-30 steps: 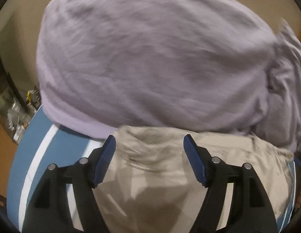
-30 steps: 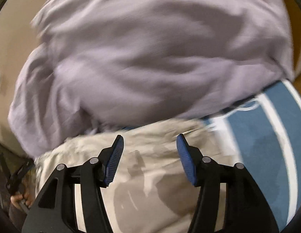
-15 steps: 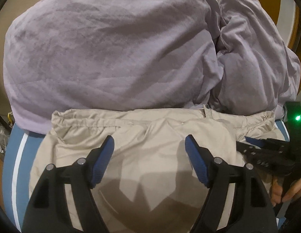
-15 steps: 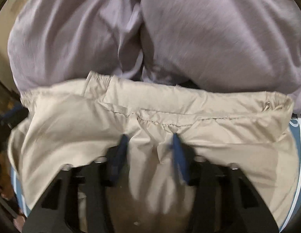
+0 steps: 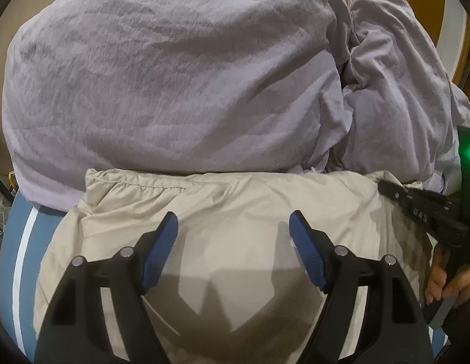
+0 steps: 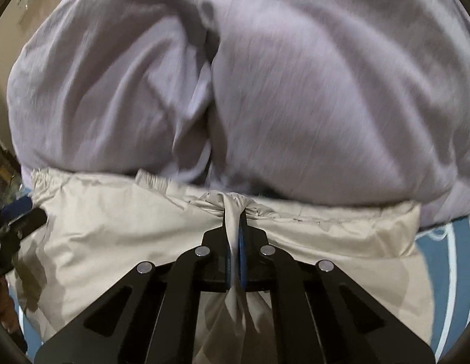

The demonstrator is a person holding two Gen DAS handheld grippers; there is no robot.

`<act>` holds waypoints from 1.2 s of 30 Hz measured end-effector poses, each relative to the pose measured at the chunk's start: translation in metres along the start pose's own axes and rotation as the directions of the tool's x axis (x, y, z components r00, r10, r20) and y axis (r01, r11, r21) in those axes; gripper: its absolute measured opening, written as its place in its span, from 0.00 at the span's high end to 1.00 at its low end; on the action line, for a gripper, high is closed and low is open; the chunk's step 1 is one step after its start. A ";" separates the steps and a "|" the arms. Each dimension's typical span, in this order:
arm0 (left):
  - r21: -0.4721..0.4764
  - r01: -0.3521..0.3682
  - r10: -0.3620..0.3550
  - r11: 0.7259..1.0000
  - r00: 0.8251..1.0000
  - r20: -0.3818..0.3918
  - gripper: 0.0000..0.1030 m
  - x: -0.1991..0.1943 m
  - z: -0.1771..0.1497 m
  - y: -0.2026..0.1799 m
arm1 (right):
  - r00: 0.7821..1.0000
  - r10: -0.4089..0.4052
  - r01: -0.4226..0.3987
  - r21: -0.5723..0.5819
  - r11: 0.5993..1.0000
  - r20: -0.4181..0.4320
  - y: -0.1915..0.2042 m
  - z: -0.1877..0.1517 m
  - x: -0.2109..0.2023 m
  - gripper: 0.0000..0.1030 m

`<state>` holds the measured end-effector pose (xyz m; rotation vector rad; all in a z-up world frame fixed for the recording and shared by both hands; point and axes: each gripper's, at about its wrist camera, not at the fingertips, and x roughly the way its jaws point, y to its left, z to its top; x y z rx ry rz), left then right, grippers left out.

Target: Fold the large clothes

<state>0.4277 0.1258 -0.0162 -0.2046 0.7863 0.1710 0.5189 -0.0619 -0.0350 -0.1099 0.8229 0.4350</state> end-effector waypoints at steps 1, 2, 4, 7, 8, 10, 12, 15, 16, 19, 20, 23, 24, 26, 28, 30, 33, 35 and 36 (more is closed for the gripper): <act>0.001 0.002 -0.002 1.000 1.000 0.004 0.25 -0.001 0.001 -0.001 | 1.000 -0.009 0.009 0.003 1.000 0.003 0.000 0.002 0.002 0.96; 0.001 0.004 -0.004 1.000 1.000 0.009 0.25 -0.001 0.002 -0.003 | 1.000 -0.016 0.016 0.006 1.000 -0.002 0.001 0.002 0.005 0.96; 0.006 0.009 -0.009 1.000 1.000 0.014 0.25 0.000 0.003 -0.007 | 0.999 -0.025 0.025 0.006 1.000 -0.026 0.001 -0.004 0.013 0.96; 0.027 0.011 -0.012 1.000 1.000 0.016 0.25 0.004 0.004 -0.015 | 0.999 -0.030 0.030 0.008 1.000 -0.041 0.000 -0.011 0.025 0.96; 0.039 0.009 -0.010 0.999 1.000 0.014 0.25 0.005 0.003 -0.018 | 0.999 -0.029 0.029 0.010 1.000 -0.040 0.000 -0.011 0.026 0.96; 0.052 0.014 -0.015 0.999 1.000 0.014 0.25 0.008 0.004 -0.023 | 0.999 -0.023 0.024 0.015 1.000 -0.040 -0.001 -0.011 0.028 0.96; 0.065 0.013 -0.013 0.998 1.000 0.013 0.25 0.012 0.005 -0.028 | 0.999 -0.017 0.018 0.019 1.000 -0.041 -0.001 -0.012 0.029 0.96; 0.100 -0.020 0.019 0.995 1.000 0.018 0.25 0.022 0.006 -0.035 | 0.999 -0.017 0.018 0.021 1.000 -0.042 -0.010 -0.008 0.037 0.96; 0.109 -0.034 0.032 0.993 0.999 0.017 0.25 0.026 0.005 -0.036 | 0.999 -0.021 0.021 0.018 1.000 -0.044 -0.010 -0.008 0.039 0.96; 0.121 -0.079 0.080 0.990 0.997 -0.007 0.23 0.047 0.003 -0.034 | 0.998 -0.025 0.025 0.014 1.000 -0.051 -0.008 -0.013 0.042 0.91; 0.113 -0.093 0.096 0.989 0.995 -0.019 0.21 0.056 0.001 -0.031 | 0.998 -0.016 0.017 0.024 1.000 -0.053 -0.009 -0.013 0.040 0.90; 0.087 -0.109 0.111 0.990 0.993 -0.025 0.19 0.073 -0.004 -0.022 | 0.999 -0.003 0.006 0.065 0.998 -0.046 -0.015 -0.012 0.024 0.71; 0.080 -0.108 0.111 0.991 0.993 -0.027 0.19 0.076 -0.004 -0.021 | 0.999 -0.005 0.008 0.074 0.997 -0.036 -0.017 -0.010 0.017 0.66; 0.076 -0.112 0.115 0.991 0.993 -0.034 0.19 0.081 -0.004 -0.021 | 1.000 -0.002 0.002 0.096 0.995 -0.002 -0.023 -0.011 0.000 0.66; 0.075 -0.114 0.117 0.991 0.992 -0.038 0.18 0.084 -0.003 -0.022 | 1.000 -0.003 0.000 0.111 0.994 0.025 -0.026 -0.014 -0.013 0.66; 0.073 -0.113 0.116 0.991 0.993 -0.039 0.18 0.087 -0.002 -0.023 | 0.999 -0.015 0.009 0.112 0.994 0.048 -0.027 -0.018 -0.023 0.66; 0.070 -0.110 0.113 0.991 0.993 -0.042 0.18 0.089 -0.002 -0.025 | 0.996 -0.035 0.027 0.110 0.994 0.078 -0.023 -0.025 -0.031 0.66; 0.068 -0.108 0.111 0.992 0.993 -0.042 0.18 0.091 -0.001 -0.025 | 0.996 -0.038 0.030 0.100 0.995 0.083 -0.021 -0.029 -0.033 0.66; 0.066 -0.108 0.111 0.992 0.993 -0.041 0.18 0.084 -0.004 -0.017 | 0.996 -0.048 0.041 0.088 0.995 0.075 -0.020 -0.032 -0.035 0.66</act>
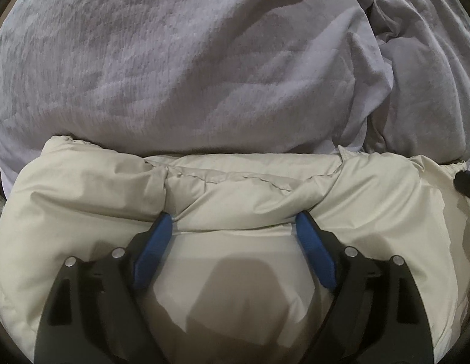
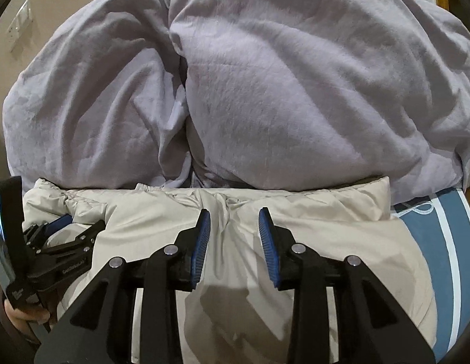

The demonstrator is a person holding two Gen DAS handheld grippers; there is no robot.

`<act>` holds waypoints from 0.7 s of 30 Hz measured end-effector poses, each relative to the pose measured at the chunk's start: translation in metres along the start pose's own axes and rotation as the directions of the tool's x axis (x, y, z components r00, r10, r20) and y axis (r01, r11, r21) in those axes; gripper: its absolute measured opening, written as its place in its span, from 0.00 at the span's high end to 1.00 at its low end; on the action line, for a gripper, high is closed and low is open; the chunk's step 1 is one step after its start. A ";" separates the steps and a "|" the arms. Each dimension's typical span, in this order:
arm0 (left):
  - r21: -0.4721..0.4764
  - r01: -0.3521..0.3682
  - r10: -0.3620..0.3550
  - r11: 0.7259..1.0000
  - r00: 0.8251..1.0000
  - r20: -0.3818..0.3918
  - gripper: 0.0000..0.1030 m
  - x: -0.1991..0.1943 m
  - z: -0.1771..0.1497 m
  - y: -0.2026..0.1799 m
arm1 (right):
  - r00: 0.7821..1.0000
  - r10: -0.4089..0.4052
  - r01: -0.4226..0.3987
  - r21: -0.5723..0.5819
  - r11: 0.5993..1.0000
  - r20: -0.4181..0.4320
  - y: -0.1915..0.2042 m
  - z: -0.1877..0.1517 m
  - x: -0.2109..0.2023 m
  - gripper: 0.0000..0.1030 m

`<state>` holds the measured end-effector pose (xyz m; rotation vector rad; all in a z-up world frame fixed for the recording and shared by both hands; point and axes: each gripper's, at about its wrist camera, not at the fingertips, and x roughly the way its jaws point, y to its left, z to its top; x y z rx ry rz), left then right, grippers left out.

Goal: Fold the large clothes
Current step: 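Press and pinch the folded edge with both tools to tidy it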

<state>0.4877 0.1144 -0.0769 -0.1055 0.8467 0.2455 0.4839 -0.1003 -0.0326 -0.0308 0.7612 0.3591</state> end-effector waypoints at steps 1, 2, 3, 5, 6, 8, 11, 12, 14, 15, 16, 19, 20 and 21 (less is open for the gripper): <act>-0.001 0.001 -0.001 1.000 1.000 0.000 0.18 0.000 0.000 0.001 | 1.000 -0.007 0.007 -0.007 1.000 -0.008 0.001 -0.002 0.006 0.66; -0.003 0.002 -0.002 1.000 1.000 0.001 0.17 0.001 -0.004 0.004 | 1.000 -0.016 0.016 -0.012 1.000 -0.019 0.002 -0.004 0.010 0.66; -0.005 0.003 -0.003 1.000 1.000 0.001 0.17 0.003 -0.006 0.007 | 0.999 -0.031 0.031 -0.016 0.999 -0.033 0.001 -0.007 0.017 0.66; -0.010 0.008 -0.008 1.000 1.000 0.003 0.17 0.004 -0.009 0.010 | 0.997 -0.052 0.051 -0.021 0.998 -0.061 -0.002 -0.015 0.030 0.64; -0.012 0.011 -0.010 1.000 1.000 0.004 0.17 0.004 -0.010 0.011 | 0.996 -0.056 0.054 -0.019 0.998 -0.068 -0.004 -0.018 0.034 0.57; -0.018 0.014 -0.014 1.000 1.000 0.006 0.17 0.007 -0.012 0.014 | 0.996 -0.062 0.061 -0.020 0.998 -0.059 -0.004 -0.023 0.042 0.52; -0.023 0.014 -0.013 1.000 1.000 0.010 0.16 0.009 -0.015 0.016 | 0.995 -0.093 0.090 -0.060 0.994 -0.047 0.003 -0.026 0.046 0.48; -0.023 0.013 -0.013 1.000 1.000 0.012 0.16 0.009 -0.016 0.015 | 0.995 -0.094 0.091 -0.064 0.994 -0.045 0.004 -0.027 0.048 0.47; -0.024 0.011 -0.011 1.000 1.000 0.015 0.16 0.011 -0.019 0.015 | 0.995 -0.086 0.084 -0.059 0.995 -0.042 0.004 -0.029 0.054 0.47; -0.024 0.011 -0.010 1.000 1.000 0.016 0.16 0.013 -0.019 0.013 | 0.996 -0.081 0.079 -0.054 0.995 -0.041 0.003 -0.029 0.055 0.47; -0.025 0.010 -0.010 1.000 1.000 0.018 0.16 0.014 -0.020 0.013 | 0.996 -0.077 0.075 -0.052 0.996 -0.036 0.001 -0.030 0.053 0.46; -0.026 0.009 -0.008 1.000 1.000 0.022 0.16 0.017 -0.023 0.012 | 0.997 -0.074 0.072 -0.052 0.996 -0.033 0.002 -0.031 0.060 0.45; -0.026 0.009 -0.008 1.000 1.000 0.020 0.16 0.018 -0.023 0.012 | 0.996 -0.077 0.075 -0.057 0.996 -0.037 0.002 -0.030 0.062 0.45; -0.026 0.009 -0.009 1.000 1.000 0.018 0.16 0.018 -0.024 0.012 | 0.996 -0.082 0.079 -0.062 0.995 -0.045 0.003 -0.030 0.063 0.44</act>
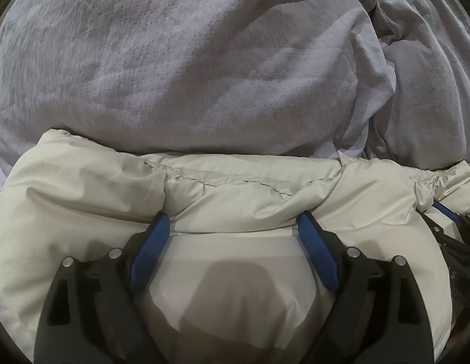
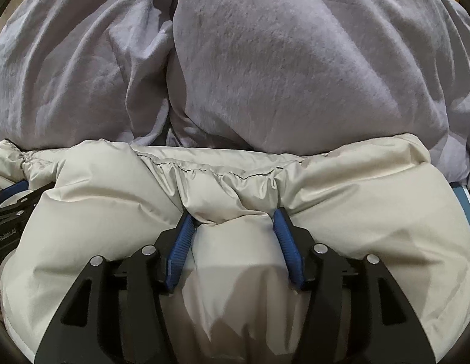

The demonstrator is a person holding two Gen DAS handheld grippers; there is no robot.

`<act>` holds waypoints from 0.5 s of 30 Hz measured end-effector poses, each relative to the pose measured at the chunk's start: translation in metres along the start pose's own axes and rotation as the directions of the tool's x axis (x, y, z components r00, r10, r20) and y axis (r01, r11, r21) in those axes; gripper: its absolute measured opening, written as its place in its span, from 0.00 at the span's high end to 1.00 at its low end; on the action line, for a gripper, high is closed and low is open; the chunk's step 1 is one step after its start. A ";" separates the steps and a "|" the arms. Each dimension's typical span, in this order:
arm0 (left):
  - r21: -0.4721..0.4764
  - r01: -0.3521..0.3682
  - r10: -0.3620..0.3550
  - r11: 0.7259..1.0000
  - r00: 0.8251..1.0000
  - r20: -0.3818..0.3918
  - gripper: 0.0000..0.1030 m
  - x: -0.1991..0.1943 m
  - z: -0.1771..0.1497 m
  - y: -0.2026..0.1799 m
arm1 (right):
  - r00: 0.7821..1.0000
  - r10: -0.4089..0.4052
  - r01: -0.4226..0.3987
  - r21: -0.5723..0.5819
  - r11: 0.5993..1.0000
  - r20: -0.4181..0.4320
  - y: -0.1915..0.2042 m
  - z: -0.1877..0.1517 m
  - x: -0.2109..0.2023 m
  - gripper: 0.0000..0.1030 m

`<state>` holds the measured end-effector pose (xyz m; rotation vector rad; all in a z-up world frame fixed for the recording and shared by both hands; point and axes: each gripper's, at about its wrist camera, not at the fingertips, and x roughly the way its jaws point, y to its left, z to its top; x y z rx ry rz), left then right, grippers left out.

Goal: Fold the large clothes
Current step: 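Press and pinch the folded edge with both tools to tidy it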

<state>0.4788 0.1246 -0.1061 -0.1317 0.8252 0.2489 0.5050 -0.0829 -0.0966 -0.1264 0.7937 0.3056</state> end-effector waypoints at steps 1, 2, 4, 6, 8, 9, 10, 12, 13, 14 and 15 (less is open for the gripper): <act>-0.002 0.001 -0.001 1.000 1.000 -0.008 0.16 0.000 0.000 0.000 | 1.000 -0.008 0.008 -0.007 1.000 -0.010 0.000 0.001 0.000 0.44; -0.004 0.002 -0.002 1.000 1.000 -0.017 0.16 -0.004 0.001 0.001 | 1.000 -0.019 0.019 -0.014 1.000 -0.021 0.001 0.003 0.001 0.44; -0.021 0.015 -0.016 1.000 0.999 -0.033 0.16 -0.015 0.003 0.006 | 0.999 -0.025 0.025 -0.004 1.000 -0.040 0.000 0.008 -0.009 0.45; -0.036 0.024 -0.024 0.999 1.000 -0.017 0.16 -0.029 0.004 0.013 | 0.999 0.024 -0.023 0.041 0.999 -0.021 0.000 0.013 -0.025 0.45; -0.039 0.005 -0.004 0.999 1.000 0.010 0.16 -0.043 0.006 0.024 | 0.998 0.065 -0.065 0.065 0.996 0.007 0.004 0.017 -0.040 0.45; -0.045 -0.007 0.008 0.999 1.000 0.020 0.16 -0.047 0.007 0.030 | 0.996 0.092 -0.094 0.075 0.993 0.019 0.008 0.018 -0.049 0.44; -0.051 -0.015 0.017 0.999 1.000 0.025 0.16 -0.050 0.007 0.035 | 0.994 0.111 -0.112 0.077 0.991 0.026 0.012 0.019 -0.053 0.44; -0.065 -0.041 0.044 0.997 0.998 0.035 0.16 -0.052 0.008 0.046 | 0.988 0.151 -0.153 0.066 0.986 0.038 0.027 0.020 -0.061 0.43; -0.067 -0.055 0.058 0.996 0.998 0.038 0.16 -0.052 0.008 0.050 | 0.986 0.161 -0.163 0.056 0.985 0.040 0.033 0.020 -0.062 0.43; -0.070 -0.073 0.076 0.995 0.996 0.036 0.16 -0.050 0.008 0.054 | 0.985 0.169 -0.170 0.042 0.985 0.037 0.041 0.020 -0.060 0.43; -0.076 -0.094 0.097 0.993 0.995 0.031 0.16 -0.046 0.007 0.059 | 0.985 0.170 -0.171 0.031 0.985 0.029 0.049 0.016 -0.056 0.43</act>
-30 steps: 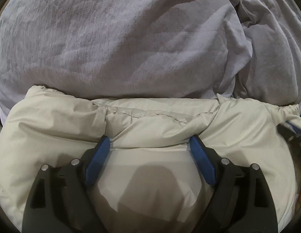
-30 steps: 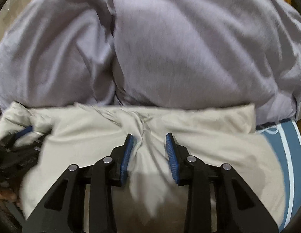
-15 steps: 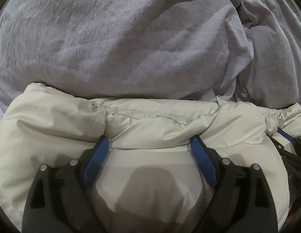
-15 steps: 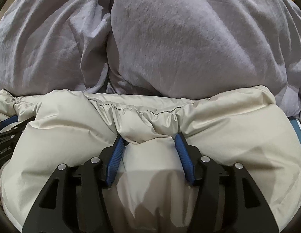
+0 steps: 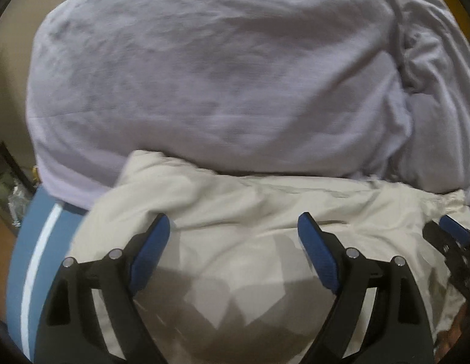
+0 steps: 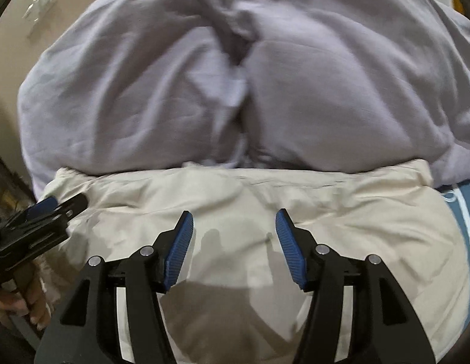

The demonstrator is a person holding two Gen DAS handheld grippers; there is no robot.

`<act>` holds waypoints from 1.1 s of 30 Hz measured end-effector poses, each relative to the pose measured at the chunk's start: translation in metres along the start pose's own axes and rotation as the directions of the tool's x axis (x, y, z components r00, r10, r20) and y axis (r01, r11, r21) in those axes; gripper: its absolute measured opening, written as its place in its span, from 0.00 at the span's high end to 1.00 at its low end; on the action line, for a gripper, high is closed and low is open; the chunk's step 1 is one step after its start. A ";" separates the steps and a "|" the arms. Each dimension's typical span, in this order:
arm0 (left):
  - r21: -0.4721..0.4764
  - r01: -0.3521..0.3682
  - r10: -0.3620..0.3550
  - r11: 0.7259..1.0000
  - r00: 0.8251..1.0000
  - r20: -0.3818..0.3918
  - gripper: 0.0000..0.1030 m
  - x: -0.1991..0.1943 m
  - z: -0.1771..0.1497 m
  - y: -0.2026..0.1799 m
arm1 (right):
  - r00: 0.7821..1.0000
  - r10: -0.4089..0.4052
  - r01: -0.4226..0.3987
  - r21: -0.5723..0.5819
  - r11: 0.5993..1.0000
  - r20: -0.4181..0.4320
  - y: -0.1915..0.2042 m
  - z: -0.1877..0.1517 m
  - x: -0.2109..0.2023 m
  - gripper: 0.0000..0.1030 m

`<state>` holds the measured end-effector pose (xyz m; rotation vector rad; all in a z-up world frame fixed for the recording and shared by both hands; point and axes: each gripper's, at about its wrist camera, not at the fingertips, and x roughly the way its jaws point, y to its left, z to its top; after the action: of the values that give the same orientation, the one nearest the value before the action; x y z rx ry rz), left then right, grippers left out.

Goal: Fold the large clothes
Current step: 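Press and pinch the folded edge with both tools to tidy it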

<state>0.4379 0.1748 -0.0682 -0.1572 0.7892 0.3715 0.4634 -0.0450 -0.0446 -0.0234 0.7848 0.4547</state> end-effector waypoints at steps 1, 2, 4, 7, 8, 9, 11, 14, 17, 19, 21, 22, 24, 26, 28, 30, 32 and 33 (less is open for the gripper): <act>-0.004 -0.013 0.013 1.000 1.000 -0.004 0.16 0.004 0.000 0.003 | 1.000 -0.001 0.001 -0.011 1.000 -0.014 0.007 -0.004 0.007 0.43; -0.009 -0.028 0.028 1.000 1.000 -0.012 0.16 0.009 -0.002 0.006 | 1.000 -0.006 0.006 -0.018 1.000 -0.023 0.010 -0.007 0.011 0.43; -0.017 -0.048 0.047 0.999 0.998 -0.034 0.16 0.020 -0.007 0.010 | 0.999 -0.025 0.024 -0.035 0.999 -0.031 0.016 -0.008 0.027 0.42; -0.019 -0.054 0.053 0.998 0.998 -0.036 0.16 0.031 -0.013 0.012 | 0.999 -0.027 0.026 -0.032 0.999 -0.031 0.014 -0.009 0.036 0.40; -0.022 -0.053 0.052 0.998 0.998 -0.034 0.16 0.034 -0.013 0.013 | 0.999 -0.024 0.023 -0.026 0.999 -0.036 0.012 -0.008 0.041 0.40; -0.030 -0.049 0.047 0.998 0.998 -0.036 0.16 0.038 -0.013 0.013 | 0.999 -0.023 0.022 -0.025 0.999 -0.039 0.011 -0.007 0.044 0.40; -0.045 -0.042 0.040 0.998 0.998 -0.040 0.14 0.046 -0.011 0.016 | 0.999 -0.026 0.025 -0.028 0.999 -0.040 0.011 -0.007 0.049 0.40; -0.053 -0.038 0.036 0.998 0.999 -0.038 0.13 0.054 -0.012 0.014 | 0.999 -0.028 0.027 -0.029 0.999 -0.034 0.012 -0.007 0.057 0.39; -0.053 -0.038 0.037 0.998 0.999 -0.036 0.13 0.060 -0.017 0.011 | 0.999 -0.024 0.023 -0.023 0.999 -0.027 0.011 -0.010 0.067 0.39; -0.054 -0.040 0.039 0.998 0.999 -0.035 0.13 0.065 -0.019 0.009 | 0.999 -0.024 0.024 -0.023 0.999 -0.024 0.010 -0.011 0.074 0.38; -0.054 -0.044 0.042 0.998 0.999 -0.033 0.12 0.070 -0.033 0.008 | 0.999 -0.024 0.023 -0.023 0.999 -0.022 0.010 -0.012 0.081 0.38; -0.052 -0.045 0.043 0.998 0.999 -0.033 0.12 0.067 -0.037 0.005 | 0.999 -0.020 0.020 -0.019 1.000 -0.026 0.010 -0.013 0.083 0.38; -0.049 -0.048 0.046 0.998 0.998 -0.034 0.12 0.058 -0.049 0.008 | 0.999 -0.011 0.011 -0.012 1.000 -0.041 0.008 -0.013 0.098 0.38; -0.043 -0.048 0.046 0.998 0.998 -0.036 0.12 0.055 -0.045 0.013 | 0.998 -0.001 0.001 0.002 1.000 -0.064 0.003 -0.005 0.090 0.38; -0.040 -0.043 0.041 0.998 0.998 -0.047 0.13 0.049 -0.047 0.014 | 0.999 -0.009 0.009 0.004 1.000 -0.049 -0.005 0.002 0.074 0.38; -0.048 -0.022 0.020 0.999 0.999 -0.040 0.13 0.035 -0.045 0.017 | 0.999 -0.042 0.042 -0.003 0.999 0.006 -0.020 0.007 0.053 0.37; -0.052 -0.022 0.021 0.998 1.000 -0.017 0.13 0.023 -0.046 0.023 | 0.994 -0.101 0.101 0.002 0.995 0.050 -0.039 0.009 0.038 0.36; -0.055 -0.025 0.024 0.998 1.000 -0.010 0.13 0.020 -0.046 0.026 | 0.991 -0.124 0.124 0.009 0.992 0.058 -0.047 0.011 0.035 0.36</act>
<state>0.4101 0.1915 -0.1148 -0.2010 0.7906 0.4161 0.5110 -0.0717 -0.0672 -0.0530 0.7225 0.3340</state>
